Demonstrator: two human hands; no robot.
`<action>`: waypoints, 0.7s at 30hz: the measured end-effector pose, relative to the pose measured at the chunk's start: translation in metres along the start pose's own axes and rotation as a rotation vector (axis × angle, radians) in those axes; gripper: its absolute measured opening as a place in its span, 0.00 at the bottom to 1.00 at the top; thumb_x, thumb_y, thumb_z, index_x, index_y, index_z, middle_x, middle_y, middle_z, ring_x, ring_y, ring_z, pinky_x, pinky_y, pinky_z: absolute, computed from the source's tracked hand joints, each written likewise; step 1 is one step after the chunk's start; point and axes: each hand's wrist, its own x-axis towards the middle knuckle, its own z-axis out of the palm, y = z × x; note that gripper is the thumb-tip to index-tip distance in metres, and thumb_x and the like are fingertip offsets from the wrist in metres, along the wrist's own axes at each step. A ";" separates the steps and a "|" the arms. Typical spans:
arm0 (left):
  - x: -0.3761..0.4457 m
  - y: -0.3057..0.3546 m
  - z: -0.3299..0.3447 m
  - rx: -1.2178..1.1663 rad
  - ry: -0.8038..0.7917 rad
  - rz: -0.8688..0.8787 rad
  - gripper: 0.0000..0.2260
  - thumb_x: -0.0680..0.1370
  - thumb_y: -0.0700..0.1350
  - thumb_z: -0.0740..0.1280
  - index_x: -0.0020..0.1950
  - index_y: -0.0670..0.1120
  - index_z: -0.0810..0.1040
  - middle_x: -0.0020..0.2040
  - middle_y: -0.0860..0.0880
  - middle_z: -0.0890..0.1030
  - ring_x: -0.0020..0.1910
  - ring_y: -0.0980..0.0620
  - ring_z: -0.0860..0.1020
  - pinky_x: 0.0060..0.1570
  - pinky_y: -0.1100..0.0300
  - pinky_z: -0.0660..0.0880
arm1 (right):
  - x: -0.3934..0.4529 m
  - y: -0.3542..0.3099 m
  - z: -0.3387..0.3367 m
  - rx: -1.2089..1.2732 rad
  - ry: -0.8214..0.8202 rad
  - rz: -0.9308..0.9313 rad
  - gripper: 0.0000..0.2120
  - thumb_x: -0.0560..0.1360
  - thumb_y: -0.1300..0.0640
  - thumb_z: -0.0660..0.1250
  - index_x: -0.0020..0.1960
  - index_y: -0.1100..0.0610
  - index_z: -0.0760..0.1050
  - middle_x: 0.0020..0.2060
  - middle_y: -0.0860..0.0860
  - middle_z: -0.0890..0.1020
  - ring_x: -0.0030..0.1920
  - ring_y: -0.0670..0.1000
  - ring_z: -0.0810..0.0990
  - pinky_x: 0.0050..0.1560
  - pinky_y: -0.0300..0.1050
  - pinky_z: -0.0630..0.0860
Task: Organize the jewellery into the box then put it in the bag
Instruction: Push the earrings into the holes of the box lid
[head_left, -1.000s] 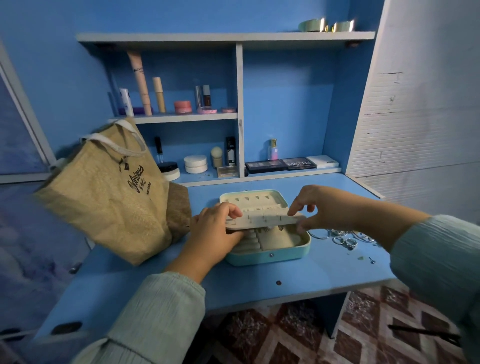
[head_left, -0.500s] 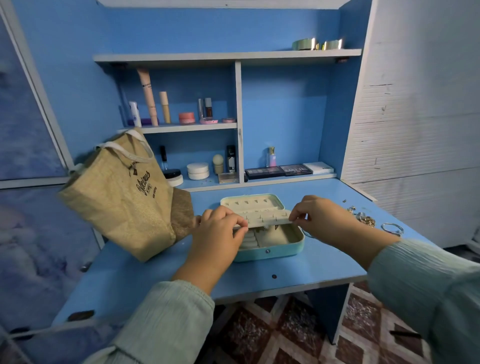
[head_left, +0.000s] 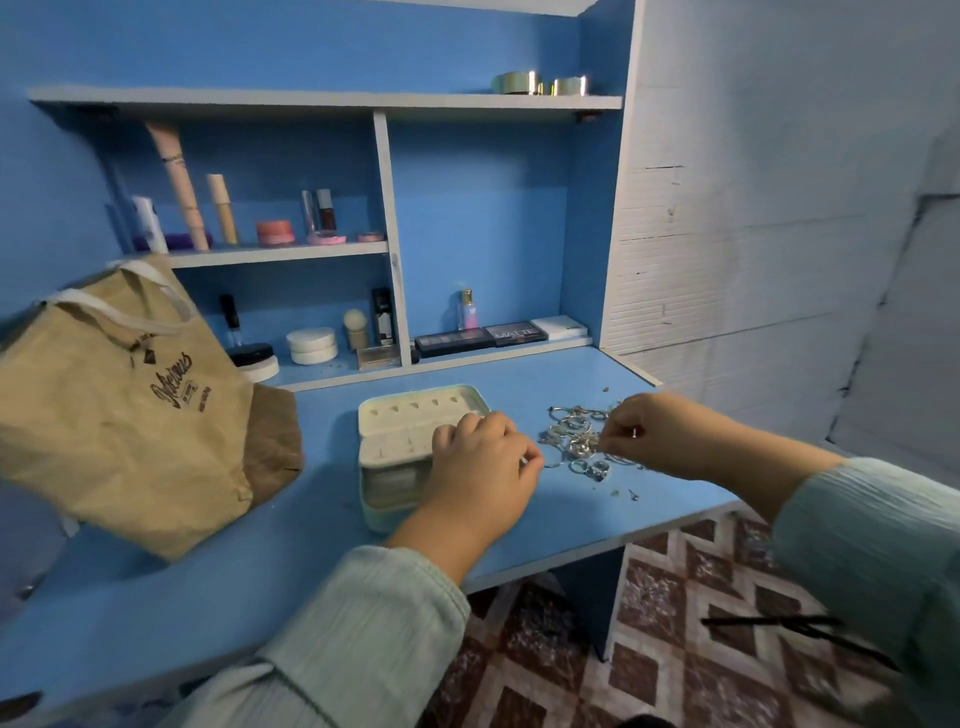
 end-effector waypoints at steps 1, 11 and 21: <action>0.004 0.006 0.004 0.004 -0.016 0.019 0.13 0.80 0.54 0.56 0.58 0.57 0.77 0.60 0.57 0.71 0.61 0.52 0.66 0.59 0.56 0.57 | -0.003 0.007 0.000 -0.002 -0.013 0.018 0.06 0.75 0.51 0.66 0.41 0.50 0.77 0.42 0.47 0.80 0.44 0.50 0.78 0.48 0.46 0.76; 0.025 0.037 0.056 0.118 -0.094 0.134 0.14 0.82 0.53 0.55 0.65 0.58 0.72 0.63 0.56 0.69 0.63 0.51 0.64 0.60 0.54 0.55 | -0.024 0.052 0.020 0.049 -0.034 0.054 0.08 0.75 0.56 0.65 0.52 0.53 0.80 0.45 0.43 0.78 0.46 0.43 0.74 0.46 0.32 0.67; 0.027 0.034 0.074 0.159 0.111 0.237 0.09 0.65 0.46 0.78 0.36 0.57 0.80 0.39 0.54 0.77 0.38 0.48 0.77 0.40 0.56 0.54 | -0.027 0.057 0.040 0.222 0.038 0.035 0.08 0.74 0.52 0.68 0.53 0.51 0.80 0.47 0.43 0.74 0.47 0.42 0.72 0.41 0.23 0.66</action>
